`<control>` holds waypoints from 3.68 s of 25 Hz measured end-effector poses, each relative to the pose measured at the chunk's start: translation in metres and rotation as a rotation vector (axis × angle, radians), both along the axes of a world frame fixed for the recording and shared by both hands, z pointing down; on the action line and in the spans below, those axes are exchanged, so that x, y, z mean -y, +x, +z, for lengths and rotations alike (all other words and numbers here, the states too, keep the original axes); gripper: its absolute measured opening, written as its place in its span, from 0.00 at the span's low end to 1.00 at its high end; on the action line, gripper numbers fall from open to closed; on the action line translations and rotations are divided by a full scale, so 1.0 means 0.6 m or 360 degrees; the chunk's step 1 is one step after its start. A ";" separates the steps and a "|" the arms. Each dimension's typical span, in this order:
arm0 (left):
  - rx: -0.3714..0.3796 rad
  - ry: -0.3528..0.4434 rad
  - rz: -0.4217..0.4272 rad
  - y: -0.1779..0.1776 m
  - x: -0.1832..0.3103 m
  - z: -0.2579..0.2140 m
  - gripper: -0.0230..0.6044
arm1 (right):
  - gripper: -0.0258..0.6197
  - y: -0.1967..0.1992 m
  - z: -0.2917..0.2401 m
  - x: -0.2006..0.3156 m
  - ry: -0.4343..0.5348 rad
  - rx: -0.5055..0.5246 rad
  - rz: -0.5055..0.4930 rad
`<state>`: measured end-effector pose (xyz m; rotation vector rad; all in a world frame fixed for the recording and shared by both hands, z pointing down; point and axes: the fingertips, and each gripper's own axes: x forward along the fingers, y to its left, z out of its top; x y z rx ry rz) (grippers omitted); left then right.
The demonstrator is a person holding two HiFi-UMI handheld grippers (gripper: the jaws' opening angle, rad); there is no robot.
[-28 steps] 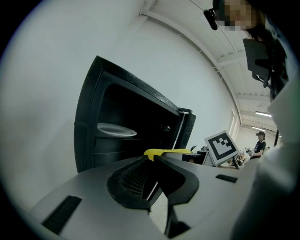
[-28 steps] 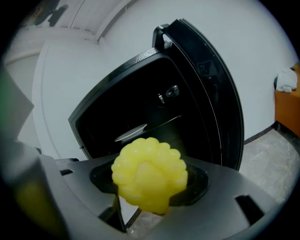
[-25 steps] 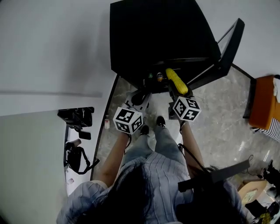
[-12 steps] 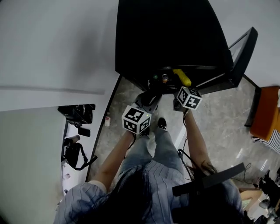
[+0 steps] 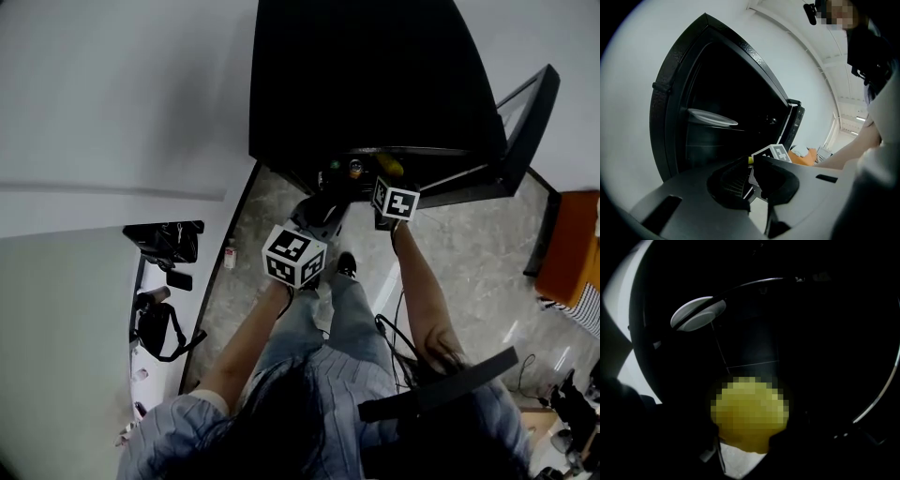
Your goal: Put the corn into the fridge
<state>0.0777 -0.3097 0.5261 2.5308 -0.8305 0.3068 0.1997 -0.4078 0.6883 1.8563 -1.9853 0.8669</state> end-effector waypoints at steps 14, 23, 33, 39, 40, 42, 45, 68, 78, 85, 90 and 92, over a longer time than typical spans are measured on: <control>0.0017 -0.0048 -0.0060 -0.026 -0.004 0.014 0.11 | 0.44 -0.023 0.041 0.035 -0.0064 -0.0233 -0.0176; 0.0013 -0.0072 -0.0116 -0.040 0.004 0.020 0.11 | 0.44 -0.028 0.065 0.046 -0.0114 -0.0199 -0.0186; 0.0013 -0.0093 -0.0125 -0.039 0.002 0.028 0.11 | 0.44 -0.028 0.080 0.080 -0.0065 -0.0221 -0.0167; 0.0021 -0.0097 -0.0130 -0.038 0.000 0.031 0.11 | 0.45 -0.042 0.062 0.087 0.0020 -0.0095 -0.0207; 0.0021 -0.0097 -0.0128 -0.037 -0.001 0.032 0.11 | 0.45 -0.044 0.055 0.087 0.0058 -0.0093 -0.0208; 0.0021 -0.0097 -0.0119 -0.035 -0.005 0.031 0.11 | 0.46 -0.041 0.042 0.084 0.0099 -0.0098 -0.0193; 0.0019 -0.0096 -0.0106 -0.029 -0.011 0.029 0.11 | 0.46 -0.029 0.026 0.073 0.0105 -0.0087 -0.0156; 0.0030 -0.0094 -0.0117 -0.047 -0.049 0.021 0.11 | 0.23 -0.024 0.037 -0.037 0.0095 -0.0078 -0.0013; 0.0048 -0.0123 -0.0131 -0.057 -0.055 0.033 0.11 | 0.22 -0.016 0.044 0.006 0.0039 -0.0136 -0.0063; 0.0055 -0.0136 -0.0138 -0.054 -0.055 0.036 0.11 | 0.21 -0.007 0.045 0.032 0.0010 -0.0182 -0.0125; 0.0059 -0.0137 -0.0136 -0.054 -0.055 0.037 0.11 | 0.20 -0.006 0.043 0.033 0.0010 -0.0183 -0.0144; 0.0063 -0.0135 -0.0131 -0.057 -0.056 0.035 0.11 | 0.20 -0.003 0.039 0.026 0.0017 -0.0176 -0.0136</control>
